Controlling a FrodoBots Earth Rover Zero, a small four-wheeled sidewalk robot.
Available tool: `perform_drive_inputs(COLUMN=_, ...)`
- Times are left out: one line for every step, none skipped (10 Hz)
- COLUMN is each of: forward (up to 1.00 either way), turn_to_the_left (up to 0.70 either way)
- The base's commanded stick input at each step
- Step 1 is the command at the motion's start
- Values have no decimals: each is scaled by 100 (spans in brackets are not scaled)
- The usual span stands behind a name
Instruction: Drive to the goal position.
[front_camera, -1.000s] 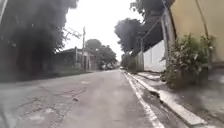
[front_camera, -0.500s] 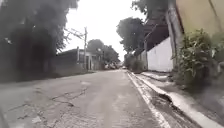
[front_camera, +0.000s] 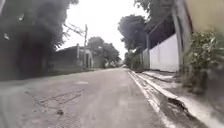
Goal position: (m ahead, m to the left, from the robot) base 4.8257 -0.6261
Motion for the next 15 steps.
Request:
perform_drive_inputs(forward=70, turn_to_the_left=-29)
perform_drive_inputs(forward=70, turn_to_the_left=-35)
perform_drive_inputs(forward=70, turn_to_the_left=-35)
perform_drive_inputs(forward=70, turn_to_the_left=-35)
perform_drive_inputs(forward=70, turn_to_the_left=-35)
perform_drive_inputs(forward=70, turn_to_the_left=-24)
perform_drive_inputs(forward=70, turn_to_the_left=-5)
perform_drive_inputs(forward=70, turn_to_the_left=0)
perform_drive_inputs(forward=70, turn_to_the_left=0)
perform_drive_inputs(forward=70, turn_to_the_left=0)
perform_drive_inputs(forward=70, turn_to_the_left=0)
perform_drive_inputs(forward=70, turn_to_the_left=0)
perform_drive_inputs(forward=70, turn_to_the_left=0)
perform_drive_inputs(forward=70, turn_to_the_left=0)
perform_drive_inputs(forward=70, turn_to_the_left=0)
